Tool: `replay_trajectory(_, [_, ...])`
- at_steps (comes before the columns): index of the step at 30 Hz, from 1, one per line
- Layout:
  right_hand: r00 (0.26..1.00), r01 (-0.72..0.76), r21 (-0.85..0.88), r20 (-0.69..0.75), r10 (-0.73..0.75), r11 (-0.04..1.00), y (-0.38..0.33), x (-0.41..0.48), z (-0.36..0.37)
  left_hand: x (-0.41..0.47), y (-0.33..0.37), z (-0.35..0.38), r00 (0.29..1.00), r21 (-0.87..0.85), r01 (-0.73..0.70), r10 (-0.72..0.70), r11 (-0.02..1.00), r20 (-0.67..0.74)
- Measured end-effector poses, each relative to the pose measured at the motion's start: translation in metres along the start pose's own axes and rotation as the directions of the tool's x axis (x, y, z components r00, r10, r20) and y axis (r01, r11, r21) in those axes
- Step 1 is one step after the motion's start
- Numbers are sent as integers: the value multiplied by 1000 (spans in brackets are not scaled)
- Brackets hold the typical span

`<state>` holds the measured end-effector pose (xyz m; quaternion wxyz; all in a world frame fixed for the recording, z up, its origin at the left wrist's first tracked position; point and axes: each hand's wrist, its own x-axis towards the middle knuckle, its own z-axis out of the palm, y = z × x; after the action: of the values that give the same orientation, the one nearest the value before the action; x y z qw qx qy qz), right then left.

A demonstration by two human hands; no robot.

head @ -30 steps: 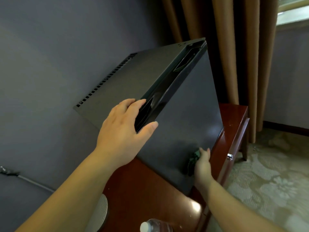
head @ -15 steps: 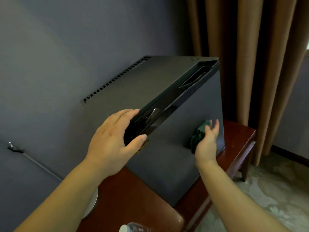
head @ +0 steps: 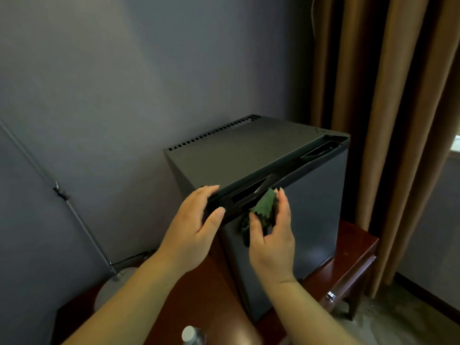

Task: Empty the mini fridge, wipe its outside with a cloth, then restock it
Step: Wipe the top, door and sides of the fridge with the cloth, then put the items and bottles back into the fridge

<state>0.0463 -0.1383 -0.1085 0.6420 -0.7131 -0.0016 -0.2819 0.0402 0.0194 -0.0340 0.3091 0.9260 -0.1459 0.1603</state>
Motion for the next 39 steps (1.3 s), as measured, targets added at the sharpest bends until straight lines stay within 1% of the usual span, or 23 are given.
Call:
replay_trajectory(3, [1000,26,-53,3,-26,998,-10,-16,14,-20,-18,-23,1000,25,11,-11,1000,17])
replay_trajectory(8, [997,69,-116,-21,-72,991,-24,-35,28,-55,-61,-58,992,-12,124,-124,992,19])
replay_trajectory(10, [995,98,-116,18,-97,988,-33,-46,39,-71,-82,-74,985,-19,172,-172,985,17])
replay_trajectory(12, [987,120,-94,114,-109,988,-41,-59,57,-88,-106,-87,977,-20,212,-211,977,24])
replay_trajectory(14, [967,83,-68,246,-63,994,-45,-72,86,-105,-130,-101,968,-11,250,-250,968,37])
replay_trajectory(17, [919,-50,-60,388,69,997,-36,-90,138,-135,-165,-120,945,-1,323,-323,946,53])
replay_trajectory(20, [849,-129,-176,490,201,976,-12,-108,186,-170,-201,-136,909,10,415,-414,910,53])
replay_trajectory(22, [771,-139,-286,569,285,948,2,-123,213,-192,-224,-142,880,33,471,-472,882,50])
replay_trajectory(25, [672,-45,-426,656,343,904,15,-141,237,-216,-245,-145,840,54,535,-538,843,72])
replay_trajectory(28, [629,60,-475,701,336,878,19,-149,236,-231,-254,-139,824,58,554,-557,831,107])
replay_trajectory(32, [573,216,-492,763,299,843,18,-137,207,-224,-246,-122,835,71,516,-520,853,182])
replay_trajectory(35, [556,315,-487,791,258,815,9,-119,177,-206,-230,-105,857,67,457,-459,887,234])
replay_trajectory(39, [588,426,-437,799,125,792,-27,-86,131,-172,-198,-83,903,15,361,-353,932,245])
